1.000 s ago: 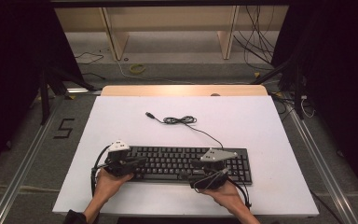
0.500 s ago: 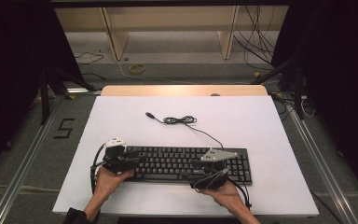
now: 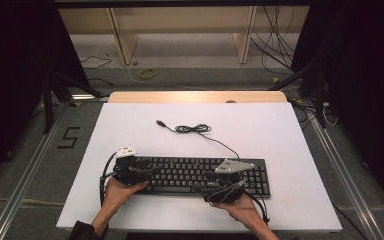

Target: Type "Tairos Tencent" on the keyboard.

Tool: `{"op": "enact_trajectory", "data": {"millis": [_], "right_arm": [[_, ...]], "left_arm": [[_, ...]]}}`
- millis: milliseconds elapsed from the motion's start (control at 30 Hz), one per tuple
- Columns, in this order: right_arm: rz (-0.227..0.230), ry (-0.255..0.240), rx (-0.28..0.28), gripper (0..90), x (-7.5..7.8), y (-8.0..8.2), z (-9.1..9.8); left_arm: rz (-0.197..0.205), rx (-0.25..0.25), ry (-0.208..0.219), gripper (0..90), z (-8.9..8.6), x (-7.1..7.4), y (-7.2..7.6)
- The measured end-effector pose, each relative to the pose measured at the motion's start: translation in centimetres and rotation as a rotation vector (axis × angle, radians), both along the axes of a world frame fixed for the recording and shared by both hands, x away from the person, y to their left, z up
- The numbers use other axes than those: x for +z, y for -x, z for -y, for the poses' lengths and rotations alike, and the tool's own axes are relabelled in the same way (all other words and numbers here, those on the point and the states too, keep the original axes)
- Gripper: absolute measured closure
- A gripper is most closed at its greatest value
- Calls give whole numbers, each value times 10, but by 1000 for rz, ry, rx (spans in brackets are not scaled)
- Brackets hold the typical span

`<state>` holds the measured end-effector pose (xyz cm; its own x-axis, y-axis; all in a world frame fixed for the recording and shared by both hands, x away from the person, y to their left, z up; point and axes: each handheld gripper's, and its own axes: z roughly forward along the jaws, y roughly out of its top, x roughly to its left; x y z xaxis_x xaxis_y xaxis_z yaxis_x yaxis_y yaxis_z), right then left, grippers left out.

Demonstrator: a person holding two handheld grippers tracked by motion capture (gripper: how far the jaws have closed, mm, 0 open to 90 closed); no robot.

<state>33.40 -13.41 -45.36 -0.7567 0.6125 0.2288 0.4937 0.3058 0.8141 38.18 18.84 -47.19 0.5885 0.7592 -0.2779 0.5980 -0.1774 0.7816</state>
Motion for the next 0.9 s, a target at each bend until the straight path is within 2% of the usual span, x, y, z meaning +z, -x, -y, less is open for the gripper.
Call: {"op": "enact_trajectory", "data": {"millis": [300,733,900], "right_arm": [[-3,1,2,359,0,0,-1],[-6,0,6,359,-1,0,-1],[-4,2,6,359,-1,0,-1]], "left_arm": [[-6,-34,-18,525,2,0,0],[1,-70,-60,799,7,1,1],[-1,-86,-75,878,9,1,1]]}}
